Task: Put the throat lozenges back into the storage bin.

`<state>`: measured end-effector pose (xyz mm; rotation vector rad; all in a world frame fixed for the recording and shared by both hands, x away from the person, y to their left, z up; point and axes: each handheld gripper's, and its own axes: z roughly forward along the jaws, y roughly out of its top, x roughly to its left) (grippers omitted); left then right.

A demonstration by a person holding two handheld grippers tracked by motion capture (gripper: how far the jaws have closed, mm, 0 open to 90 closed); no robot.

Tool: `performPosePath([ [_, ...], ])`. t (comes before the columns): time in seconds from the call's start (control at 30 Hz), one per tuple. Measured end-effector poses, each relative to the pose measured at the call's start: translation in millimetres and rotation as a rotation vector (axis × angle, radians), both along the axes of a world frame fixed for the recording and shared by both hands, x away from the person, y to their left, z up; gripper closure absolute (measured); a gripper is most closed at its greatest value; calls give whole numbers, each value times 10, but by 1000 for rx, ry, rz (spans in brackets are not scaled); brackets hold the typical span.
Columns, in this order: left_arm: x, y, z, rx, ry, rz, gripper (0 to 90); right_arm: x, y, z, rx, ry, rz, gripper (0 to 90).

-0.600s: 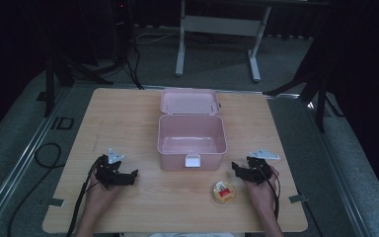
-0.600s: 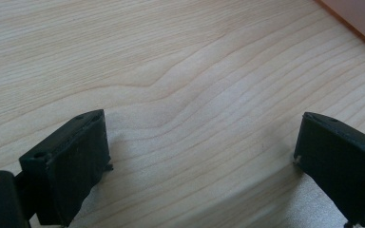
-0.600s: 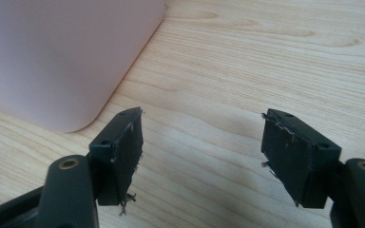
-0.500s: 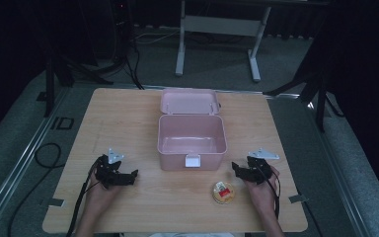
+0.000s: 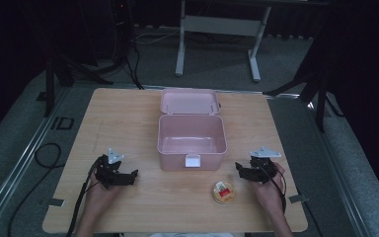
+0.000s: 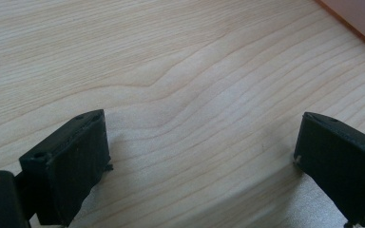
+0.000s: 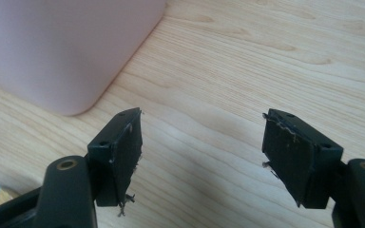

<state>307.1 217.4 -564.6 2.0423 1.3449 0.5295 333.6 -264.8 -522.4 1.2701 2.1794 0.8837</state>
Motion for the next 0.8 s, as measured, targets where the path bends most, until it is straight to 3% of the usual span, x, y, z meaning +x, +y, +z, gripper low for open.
performPosePath([
  [0.27, 0, 0, 0, 0, 0, 0, 46, -37, -52, 87, -16, 16, 27, 310],
  [0.43, 0, 0, 0, 0, 0, 0, 46, -47, -51, 157, -3, 53, 68, 348],
  [0.77, 0, 0, 0, 0, 0, 0, 46, -38, -2, 234, -13, 83, 106, 313],
  [0.8, -1, 0, 0, 0, 0, 1, 46, -39, 23, 263, -34, 93, 124, 295],
])
